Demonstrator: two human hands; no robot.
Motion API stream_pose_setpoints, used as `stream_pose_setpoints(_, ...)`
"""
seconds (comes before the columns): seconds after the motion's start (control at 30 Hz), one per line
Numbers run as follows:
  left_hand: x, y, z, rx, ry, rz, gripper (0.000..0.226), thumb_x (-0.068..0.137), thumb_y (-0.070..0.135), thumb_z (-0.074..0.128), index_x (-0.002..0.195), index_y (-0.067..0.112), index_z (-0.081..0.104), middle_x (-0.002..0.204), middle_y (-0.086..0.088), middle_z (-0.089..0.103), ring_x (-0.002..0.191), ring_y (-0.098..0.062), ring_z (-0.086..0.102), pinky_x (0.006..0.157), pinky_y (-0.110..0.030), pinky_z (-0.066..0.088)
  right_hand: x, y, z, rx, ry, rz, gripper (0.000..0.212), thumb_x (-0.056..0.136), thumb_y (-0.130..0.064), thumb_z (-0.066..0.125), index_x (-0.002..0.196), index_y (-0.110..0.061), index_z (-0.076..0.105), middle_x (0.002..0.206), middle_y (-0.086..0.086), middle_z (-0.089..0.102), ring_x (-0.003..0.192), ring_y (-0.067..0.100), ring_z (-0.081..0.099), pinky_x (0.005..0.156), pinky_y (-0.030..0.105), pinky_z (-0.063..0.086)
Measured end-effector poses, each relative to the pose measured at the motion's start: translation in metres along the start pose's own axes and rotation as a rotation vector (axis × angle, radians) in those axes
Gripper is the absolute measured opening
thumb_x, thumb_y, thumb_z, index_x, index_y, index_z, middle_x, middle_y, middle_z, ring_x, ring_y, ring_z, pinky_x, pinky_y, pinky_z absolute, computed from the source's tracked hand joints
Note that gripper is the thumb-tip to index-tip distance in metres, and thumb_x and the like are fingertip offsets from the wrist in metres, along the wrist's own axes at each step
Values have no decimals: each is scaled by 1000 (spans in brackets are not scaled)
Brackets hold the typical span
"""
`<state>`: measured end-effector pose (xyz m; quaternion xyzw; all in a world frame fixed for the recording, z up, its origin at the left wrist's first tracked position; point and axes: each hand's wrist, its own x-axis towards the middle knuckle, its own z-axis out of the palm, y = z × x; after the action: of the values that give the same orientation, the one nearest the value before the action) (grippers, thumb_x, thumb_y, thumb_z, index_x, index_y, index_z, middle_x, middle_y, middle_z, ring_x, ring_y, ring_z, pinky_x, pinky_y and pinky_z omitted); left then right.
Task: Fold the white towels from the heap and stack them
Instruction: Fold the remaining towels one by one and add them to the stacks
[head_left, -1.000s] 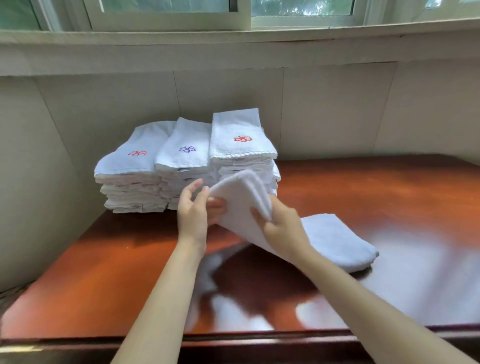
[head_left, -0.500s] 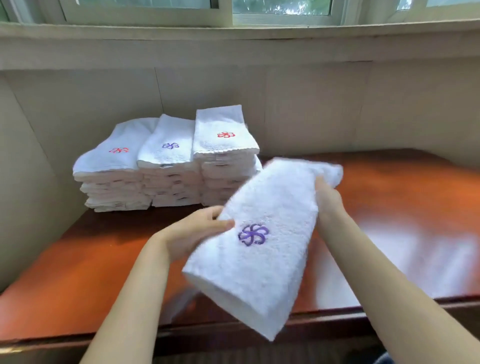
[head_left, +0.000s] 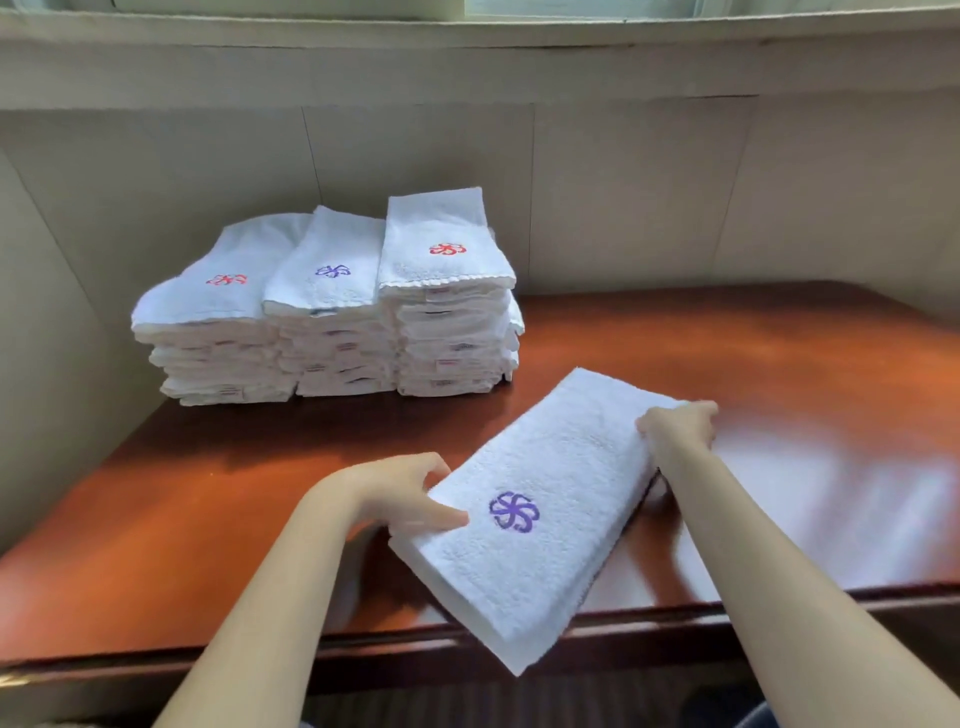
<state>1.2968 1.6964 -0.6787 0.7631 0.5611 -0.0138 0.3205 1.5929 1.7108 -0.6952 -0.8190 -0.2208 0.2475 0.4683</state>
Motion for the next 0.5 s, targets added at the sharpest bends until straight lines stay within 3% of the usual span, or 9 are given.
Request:
stream_pose_setpoints(0.07, 2, 2, 0, 39, 137, 33, 26, 83, 45, 63, 94, 21, 58, 89, 11, 57, 78, -8, 54, 66, -22, 41, -9, -3, -2, -225, 73, -196, 47, 85, -6, 50, 129, -3, 34, 135, 22, 38, 123, 42, 41, 97, 41, 39)
stream_pose_setpoints(0.1, 2, 3, 0, 38, 162, 35, 24, 86, 43, 61, 84, 19, 56, 84, 8, 57, 73, -11, 51, 64, -24, 40, -15, -5, -2, -311, 21, -269, 45, 86, -10, 49, 128, -3, 36, 134, 22, 40, 124, 40, 39, 96, 39, 38)
stream_pose_setpoints(0.2, 0, 4, 0, 49, 57, -34, 30, 88, 43, 57, 77, 16, 49, 77, 0, 51, 66, -18, 45, 57, -26, 36, -34, -3, 4, -602, -231, -390, 51, 89, -23, 49, 135, -10, 32, 133, 18, 41, 127, 34, 38, 86, 35, 34)
stream_pose_setpoints(0.27, -4, 1, -2, 2, -20, -56, 32, 90, 43, 57, 75, 15, 53, 74, -1, 52, 63, -17, 47, 54, -22, 39, -44, 1, 7, -695, -241, -415, 55, 88, -24, 50, 138, -17, 27, 135, 15, 34, 127, 36, 37, 78, 35, 32)
stream_pose_setpoints(0.37, -8, -4, -7, -325, -109, -22, 30, 90, 33, 63, 91, 4, 70, 83, -1, 69, 72, -11, 64, 69, -23, 55, -48, 9, 2, -690, -192, -382, 56, 89, -26, 52, 139, -17, 27, 140, 17, 26, 121, 39, 45, 77, 34, 36)
stream_pose_setpoints(0.5, -10, -8, -7, -337, -150, -7, 24, 89, 27, 66, 99, 6, 72, 96, -2, 75, 86, -10, 69, 77, -24, 56, -42, 10, -7, -358, -281, -291, 61, 88, -7, 50, 143, -20, 27, 145, 19, 18, 108, 35, 50, 86, 33, 45)
